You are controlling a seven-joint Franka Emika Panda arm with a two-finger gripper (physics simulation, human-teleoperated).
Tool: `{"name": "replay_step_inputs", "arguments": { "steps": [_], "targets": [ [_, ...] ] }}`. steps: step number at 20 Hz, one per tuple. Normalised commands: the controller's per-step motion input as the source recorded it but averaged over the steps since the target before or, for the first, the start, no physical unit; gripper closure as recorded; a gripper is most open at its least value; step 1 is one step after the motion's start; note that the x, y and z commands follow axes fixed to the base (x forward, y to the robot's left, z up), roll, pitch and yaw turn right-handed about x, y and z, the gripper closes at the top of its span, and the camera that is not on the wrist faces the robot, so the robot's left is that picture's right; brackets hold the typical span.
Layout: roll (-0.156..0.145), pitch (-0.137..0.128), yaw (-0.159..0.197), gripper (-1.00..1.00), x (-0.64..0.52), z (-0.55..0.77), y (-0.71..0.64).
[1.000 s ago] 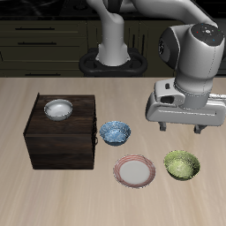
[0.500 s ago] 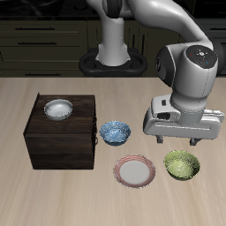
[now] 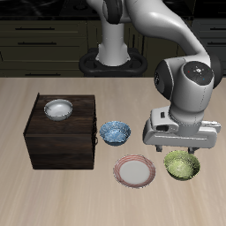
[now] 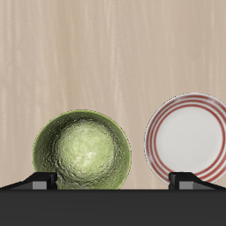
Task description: Place the green bowl onto the plate that is on the left side of the table
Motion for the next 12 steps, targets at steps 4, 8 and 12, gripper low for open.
{"name": "replay_step_inputs", "arguments": {
  "steps": [4, 8, 12],
  "targets": [
    [0.008, 0.01, 0.02, -1.0, 0.0, -0.21, 0.05],
    [-0.009, 0.038, -0.004, -1.0, 0.05, -0.24, -0.06],
    [-0.02, 0.034, 0.001, -1.0, 0.06, -0.3, -0.08]
  ]
}}
